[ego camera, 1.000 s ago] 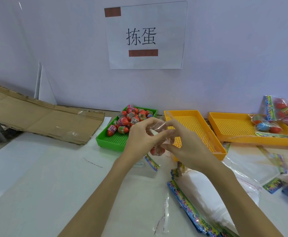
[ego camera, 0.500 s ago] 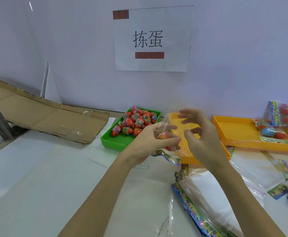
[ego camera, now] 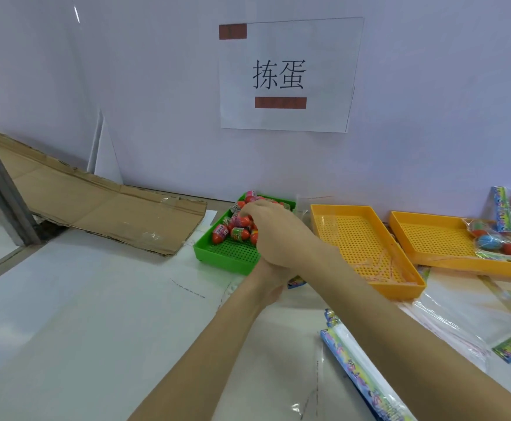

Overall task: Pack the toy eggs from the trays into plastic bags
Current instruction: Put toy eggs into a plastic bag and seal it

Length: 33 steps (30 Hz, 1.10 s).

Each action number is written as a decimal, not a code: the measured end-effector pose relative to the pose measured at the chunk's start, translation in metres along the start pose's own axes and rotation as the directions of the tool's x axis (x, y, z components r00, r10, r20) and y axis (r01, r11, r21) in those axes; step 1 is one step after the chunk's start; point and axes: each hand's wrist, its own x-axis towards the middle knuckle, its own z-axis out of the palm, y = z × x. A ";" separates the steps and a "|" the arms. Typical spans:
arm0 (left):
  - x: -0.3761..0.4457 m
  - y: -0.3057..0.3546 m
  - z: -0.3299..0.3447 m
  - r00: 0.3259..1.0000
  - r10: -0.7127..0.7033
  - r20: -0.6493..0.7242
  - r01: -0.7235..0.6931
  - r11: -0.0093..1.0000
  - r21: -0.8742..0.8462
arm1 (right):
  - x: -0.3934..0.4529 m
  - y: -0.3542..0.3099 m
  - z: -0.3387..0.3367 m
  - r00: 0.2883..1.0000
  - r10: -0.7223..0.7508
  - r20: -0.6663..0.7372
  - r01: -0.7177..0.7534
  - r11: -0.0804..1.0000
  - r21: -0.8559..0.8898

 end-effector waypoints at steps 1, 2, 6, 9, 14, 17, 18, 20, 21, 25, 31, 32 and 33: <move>0.000 0.000 0.000 1.000 -0.007 -0.008 0.007 1.000 -0.002 | 0.009 0.000 0.001 0.998 0.015 0.059 -0.010 0.997 -0.075; 0.002 0.001 0.001 1.000 -0.019 -0.019 0.019 1.000 -0.002 | 0.017 0.001 0.002 0.995 0.029 0.095 -0.016 0.991 -0.134; 0.010 0.001 0.007 0.999 -0.045 -0.003 0.045 0.999 -0.008 | 0.036 0.001 0.005 0.992 0.085 0.092 -0.060 0.966 -0.250; 0.009 0.002 0.008 0.999 -0.031 0.034 0.032 0.999 -0.043 | 0.041 0.003 0.008 0.992 0.119 0.045 -0.103 0.960 -0.258; 0.006 0.008 0.011 0.993 -0.106 0.053 0.110 0.991 -0.079 | 0.039 0.010 0.014 0.991 0.135 -0.015 -0.136 0.972 -0.191; 0.008 0.008 0.010 0.999 -0.044 0.022 0.044 0.999 -0.018 | 0.026 0.013 0.011 0.972 0.048 -0.231 -0.048 0.999 0.008; 0.009 0.008 0.009 1.000 0.000 -0.001 0.000 1.000 0.007 | 0.019 0.014 0.008 0.944 0.029 -0.330 0.000 0.996 0.088; 0.011 0.007 0.009 0.997 0.077 -0.022 -0.076 0.996 0.047 | 0.001 0.019 -0.002 0.856 0.017 -0.517 0.112 0.970 0.218; 0.012 0.009 0.010 0.996 0.088 -0.014 -0.087 0.995 0.052 | -0.009 0.023 -0.006 0.801 0.024 -0.598 0.162 0.953 0.255; 0.013 0.013 0.014 0.999 0.036 -0.017 -0.037 0.998 -0.042 | -0.055 0.049 -0.010 0.574 0.188 -0.797 0.224 0.900 0.374; 0.009 0.019 0.015 0.965 0.261 0.037 -0.261 0.931 0.255 | -0.090 0.079 0.001 0.650 0.295 -0.701 0.094 0.884 0.459; 0.010 0.020 0.014 0.955 0.293 0.053 -0.295 0.909 0.295 | -0.090 0.081 -0.002 0.671 0.273 -0.689 0.091 0.893 0.442; 0.009 0.021 0.014 0.948 0.313 0.063 -0.316 0.890 0.328 | -0.091 0.082 -0.004 0.687 0.251 -0.682 0.091 0.901 0.424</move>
